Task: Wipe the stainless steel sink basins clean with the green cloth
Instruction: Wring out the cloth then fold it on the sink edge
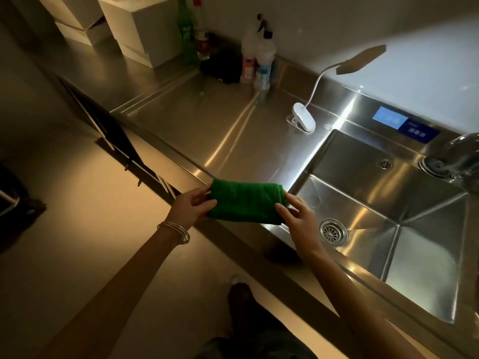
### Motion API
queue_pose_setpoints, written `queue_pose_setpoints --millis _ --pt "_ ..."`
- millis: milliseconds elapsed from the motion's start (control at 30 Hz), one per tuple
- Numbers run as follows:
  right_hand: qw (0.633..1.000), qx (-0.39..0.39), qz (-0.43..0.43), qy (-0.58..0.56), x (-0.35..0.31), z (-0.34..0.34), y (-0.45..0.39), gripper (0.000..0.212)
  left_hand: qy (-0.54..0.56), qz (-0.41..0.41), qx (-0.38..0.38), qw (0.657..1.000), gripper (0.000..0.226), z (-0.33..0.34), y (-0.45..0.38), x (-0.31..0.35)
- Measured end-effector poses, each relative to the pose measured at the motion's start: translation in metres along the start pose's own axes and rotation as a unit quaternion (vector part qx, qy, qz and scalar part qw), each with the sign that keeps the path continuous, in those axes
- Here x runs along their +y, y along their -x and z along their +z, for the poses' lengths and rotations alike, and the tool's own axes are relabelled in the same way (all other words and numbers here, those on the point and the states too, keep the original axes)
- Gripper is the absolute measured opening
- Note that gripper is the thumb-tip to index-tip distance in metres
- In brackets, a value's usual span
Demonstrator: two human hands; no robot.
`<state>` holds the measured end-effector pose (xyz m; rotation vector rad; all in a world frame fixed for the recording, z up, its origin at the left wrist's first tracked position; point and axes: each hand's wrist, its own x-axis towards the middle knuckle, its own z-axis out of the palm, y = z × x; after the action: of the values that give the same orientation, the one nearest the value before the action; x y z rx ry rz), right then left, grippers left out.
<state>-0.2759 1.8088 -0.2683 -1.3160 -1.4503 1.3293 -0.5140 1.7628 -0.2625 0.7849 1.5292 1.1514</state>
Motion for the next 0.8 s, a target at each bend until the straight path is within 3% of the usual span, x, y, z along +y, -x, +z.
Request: queue_pose_setpoints --millis 467,800 --pt "0.993 0.039 0.032 -0.107 -0.028 0.04 -0.184 0.034 0.027 -0.008 -0.019 0.999 0.047 -0.022 -0.188 0.081" --pt "0.993 0.055 0.063 -0.082 -0.046 0.065 -0.266 0.043 0.046 -0.044 -0.043 0.997 0.048 -0.038 -0.286 0.11"
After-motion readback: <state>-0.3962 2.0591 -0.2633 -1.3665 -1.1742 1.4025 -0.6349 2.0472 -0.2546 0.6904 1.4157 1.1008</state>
